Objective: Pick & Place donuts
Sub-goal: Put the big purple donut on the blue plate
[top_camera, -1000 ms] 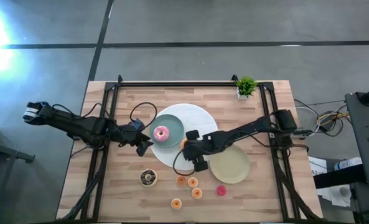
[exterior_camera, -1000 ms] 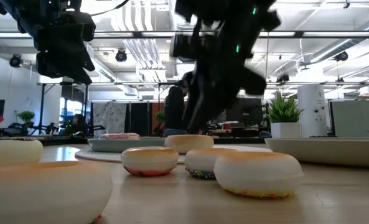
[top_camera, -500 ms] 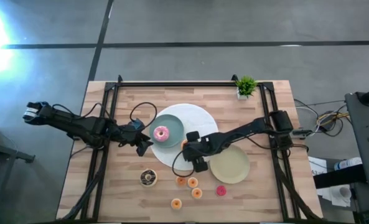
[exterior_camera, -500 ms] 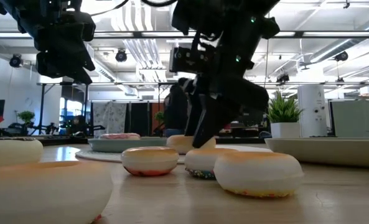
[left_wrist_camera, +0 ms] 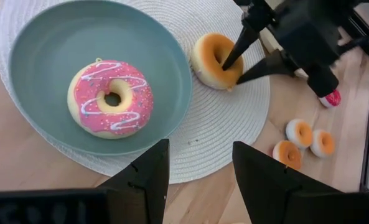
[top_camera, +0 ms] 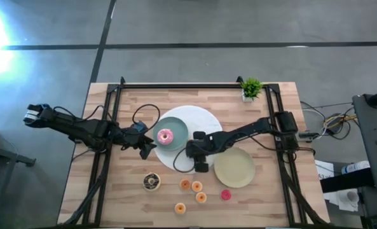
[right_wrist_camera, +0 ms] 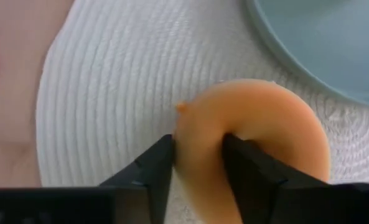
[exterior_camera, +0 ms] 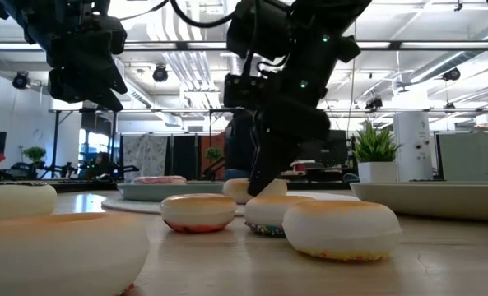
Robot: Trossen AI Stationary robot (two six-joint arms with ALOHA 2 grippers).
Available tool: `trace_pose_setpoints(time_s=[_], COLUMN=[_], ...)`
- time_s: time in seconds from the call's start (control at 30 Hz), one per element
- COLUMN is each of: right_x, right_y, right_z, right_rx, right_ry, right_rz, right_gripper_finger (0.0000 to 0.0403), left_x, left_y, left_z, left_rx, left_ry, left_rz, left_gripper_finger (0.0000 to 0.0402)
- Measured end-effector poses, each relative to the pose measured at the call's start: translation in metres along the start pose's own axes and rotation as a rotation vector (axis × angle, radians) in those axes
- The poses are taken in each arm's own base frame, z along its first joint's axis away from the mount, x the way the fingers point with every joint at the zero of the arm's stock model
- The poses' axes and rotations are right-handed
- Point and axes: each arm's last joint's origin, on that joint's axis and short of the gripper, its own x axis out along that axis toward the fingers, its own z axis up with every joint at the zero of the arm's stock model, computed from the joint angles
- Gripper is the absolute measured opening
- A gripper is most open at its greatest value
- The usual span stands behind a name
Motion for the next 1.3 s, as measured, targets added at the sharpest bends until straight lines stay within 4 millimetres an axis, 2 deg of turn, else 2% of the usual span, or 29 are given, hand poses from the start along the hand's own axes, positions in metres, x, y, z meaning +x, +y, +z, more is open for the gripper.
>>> trace_pose_setpoints(time_s=[0.2,0.33,0.4,0.6,0.67,0.77,0.87,1.0,1.13,1.3], right_x=[0.000,-0.006,-0.016,-0.069,-0.079,-0.096,-0.115,-0.122,-0.124,-0.115], right_y=[-0.015,-0.023,-0.026,-0.042,-0.054,-0.076,-0.090,-0.094,-0.095,-0.096], right_z=[0.002,0.004,0.007,0.026,0.030,0.037,0.042,0.041,0.044,0.044], right_rx=[0.105,0.189,0.242,0.491,0.655,0.964,1.182,1.395,1.520,1.647], right_ry=[-0.004,-0.016,-0.039,-0.199,-0.263,-0.459,-0.723,-0.945,-1.017,-1.069], right_rz=[-0.014,0.026,0.078,0.288,0.314,0.338,0.366,0.421,0.536,0.502], right_gripper_finger=[0.0030,0.0014,0.0014,0.0013,0.0013,0.0013,0.0013,0.0013,0.0013,0.0013], left_x=[0.000,0.000,0.000,-0.001,-0.004,-0.010,-0.011,-0.006,0.000,0.009], left_y=[0.000,0.000,0.000,-0.010,-0.021,-0.037,-0.045,-0.046,-0.050,-0.055], left_z=[0.000,0.000,0.000,0.006,0.010,0.013,0.009,0.004,0.007,0.012], left_rx=[-0.022,-0.032,-0.033,0.056,0.138,0.287,0.423,0.442,0.393,0.414], left_ry=[-0.005,-0.006,-0.006,-0.085,-0.184,-0.358,-0.468,-0.551,-0.665,-0.807], left_rz=[0.004,0.004,0.002,-0.084,-0.152,-0.172,-0.062,0.114,0.249,0.537], left_gripper_finger=[0.0149,0.0149,0.0149,0.0149,0.0149,0.0149,0.0149,0.0149,0.0149,0.0149])
